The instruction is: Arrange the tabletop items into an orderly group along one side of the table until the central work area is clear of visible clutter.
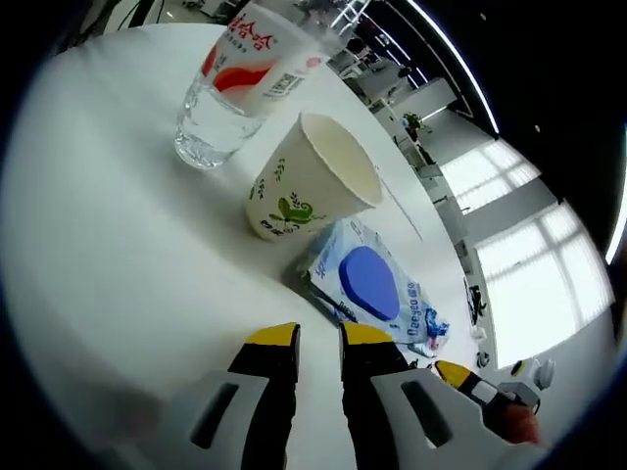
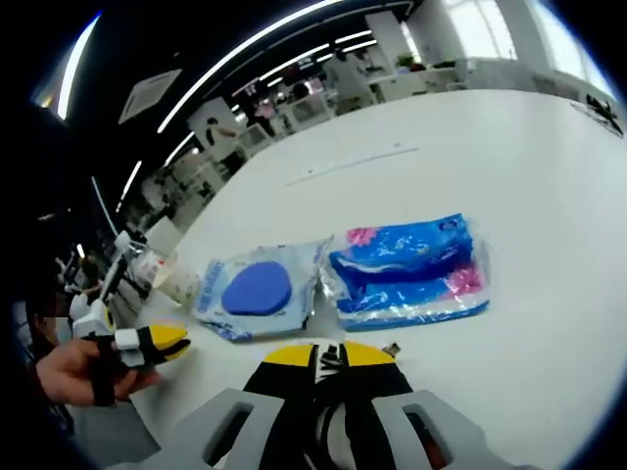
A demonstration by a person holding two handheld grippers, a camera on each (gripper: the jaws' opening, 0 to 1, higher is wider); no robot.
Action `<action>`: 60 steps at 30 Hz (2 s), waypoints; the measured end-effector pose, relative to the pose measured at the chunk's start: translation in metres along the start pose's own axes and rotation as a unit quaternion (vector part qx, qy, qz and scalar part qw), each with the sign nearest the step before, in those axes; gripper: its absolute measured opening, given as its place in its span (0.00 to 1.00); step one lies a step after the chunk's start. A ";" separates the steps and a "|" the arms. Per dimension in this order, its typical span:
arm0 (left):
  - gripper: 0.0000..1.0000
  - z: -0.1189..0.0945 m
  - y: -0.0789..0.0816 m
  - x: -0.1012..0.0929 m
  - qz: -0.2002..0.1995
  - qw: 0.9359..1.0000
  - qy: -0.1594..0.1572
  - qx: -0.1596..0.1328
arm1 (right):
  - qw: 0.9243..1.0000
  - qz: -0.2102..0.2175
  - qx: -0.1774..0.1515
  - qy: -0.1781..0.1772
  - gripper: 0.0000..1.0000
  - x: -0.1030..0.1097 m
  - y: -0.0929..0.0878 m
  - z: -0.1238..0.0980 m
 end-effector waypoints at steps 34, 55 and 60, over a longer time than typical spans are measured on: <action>0.16 0.034 -0.094 -0.070 0.065 0.986 -0.092 0.125 | 0.996 0.082 -0.013 -0.040 0.10 -0.057 -0.058 -0.064; 0.17 0.056 -0.115 -0.089 0.072 0.981 -0.093 0.155 | 0.997 0.072 0.018 -0.011 0.14 -0.057 -0.052 -0.046; 0.15 0.063 -0.114 -0.090 0.068 0.981 -0.093 0.154 | 0.998 0.063 0.028 -0.004 0.14 -0.054 -0.048 -0.040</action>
Point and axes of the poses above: the point that each gripper's makers call its tool centre point, and the gripper's own axes: z roughly forward along the fingers, x roughly to its left, y roughly out of its top, the point moved 9 cm from there along -z, roughly backward along the fingers, and after that the axes turned 6 degrees about x, right-handed, at the moved point
